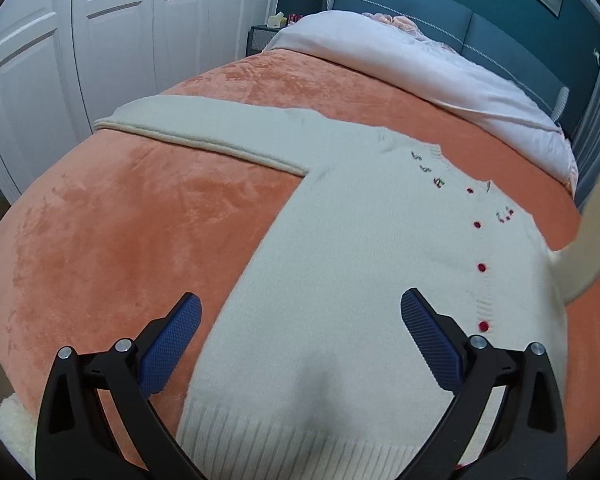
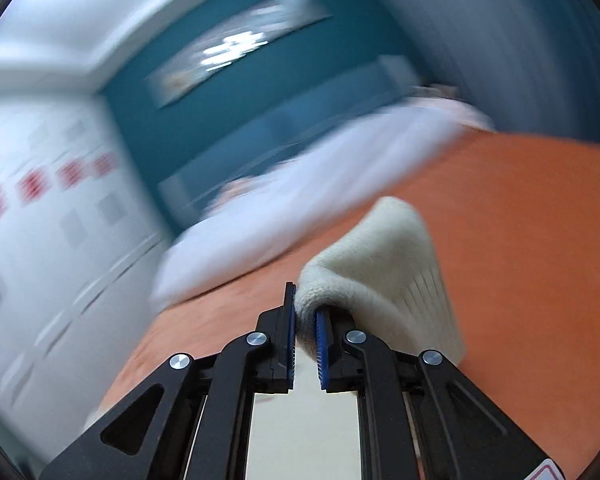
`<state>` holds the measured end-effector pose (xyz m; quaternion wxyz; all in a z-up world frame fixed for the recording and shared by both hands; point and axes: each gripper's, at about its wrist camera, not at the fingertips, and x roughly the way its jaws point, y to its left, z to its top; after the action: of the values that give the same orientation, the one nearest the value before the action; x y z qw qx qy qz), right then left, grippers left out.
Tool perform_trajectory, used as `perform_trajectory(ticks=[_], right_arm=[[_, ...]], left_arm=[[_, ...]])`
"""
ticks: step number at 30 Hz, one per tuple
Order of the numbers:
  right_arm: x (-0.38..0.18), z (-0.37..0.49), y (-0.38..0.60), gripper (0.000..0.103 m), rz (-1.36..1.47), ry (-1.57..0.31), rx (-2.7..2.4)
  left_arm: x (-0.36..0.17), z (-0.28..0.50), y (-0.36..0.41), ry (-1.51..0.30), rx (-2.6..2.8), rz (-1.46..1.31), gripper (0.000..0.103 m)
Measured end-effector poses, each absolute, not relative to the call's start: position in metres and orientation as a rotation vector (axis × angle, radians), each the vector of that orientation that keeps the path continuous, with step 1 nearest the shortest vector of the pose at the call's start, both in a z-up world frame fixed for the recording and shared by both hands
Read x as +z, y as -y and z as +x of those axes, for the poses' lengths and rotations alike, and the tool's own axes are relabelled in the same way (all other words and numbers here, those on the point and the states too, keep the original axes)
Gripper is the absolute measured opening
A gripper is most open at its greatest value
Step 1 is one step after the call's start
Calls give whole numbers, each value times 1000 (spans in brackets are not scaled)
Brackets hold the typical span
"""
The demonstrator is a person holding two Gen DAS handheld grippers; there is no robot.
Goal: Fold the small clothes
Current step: 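Grasp the cuff of the cardigan sleeve with the right gripper, then fold the held sleeve across the cardigan body with the right gripper while the left gripper grasps the other cuff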
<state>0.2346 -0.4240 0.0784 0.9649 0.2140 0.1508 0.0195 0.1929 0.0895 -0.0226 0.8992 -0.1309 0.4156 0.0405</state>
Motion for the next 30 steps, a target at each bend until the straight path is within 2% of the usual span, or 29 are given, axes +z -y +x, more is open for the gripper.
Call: perform_trajectory(ticks=[2,3,4,7,10,12,17,20,21,22,23,24,25,28,30], right_arm=[[77,261,351,14,338,-388,220],[64,274,317,24,304,-447,281],[40,288,285,26,268,-532,325],[-20,297,248,26,267,-707,315],[-41,264,272,30,380,-720,260],[-48,238,299,40,450,-715,182],[-64,208,380,45,706,-713,4],[-75,216,403,53,787,-705,-41],[-79,221,406,53,808,-704,-50],[-84,227,408,53,837,-701,-58],[-89,234,408,46,855,-702,-69],[-92,239,406,17,853,-702,-79],[-90,247,403,10,832,-698,-91],[-50,234,393,9,734,-548,-70],[-20,222,386,9,677,-455,-59]], left_arm=[[-14,205,-88,-838,57,-311,98],[-12,211,-87,-836,43,-328,98],[-9,220,-86,-838,22,-351,98],[-8,248,-84,-855,-49,-439,98],[-21,282,-76,-889,-105,-529,98],[-38,309,-63,-932,-132,-568,98],[-87,353,-36,-1071,-140,-708,96],[-95,363,-28,-1071,-116,-770,64],[-94,369,-23,-1070,-144,-771,36],[-93,376,-18,-1081,-166,-757,19],[-88,381,-16,-1070,-179,-734,15],[-79,385,-14,-1036,-187,-722,12],[-60,388,-11,-972,-230,-703,11],[-3,382,-12,-773,-327,-639,11],[11,379,-13,-716,-355,-618,11]])
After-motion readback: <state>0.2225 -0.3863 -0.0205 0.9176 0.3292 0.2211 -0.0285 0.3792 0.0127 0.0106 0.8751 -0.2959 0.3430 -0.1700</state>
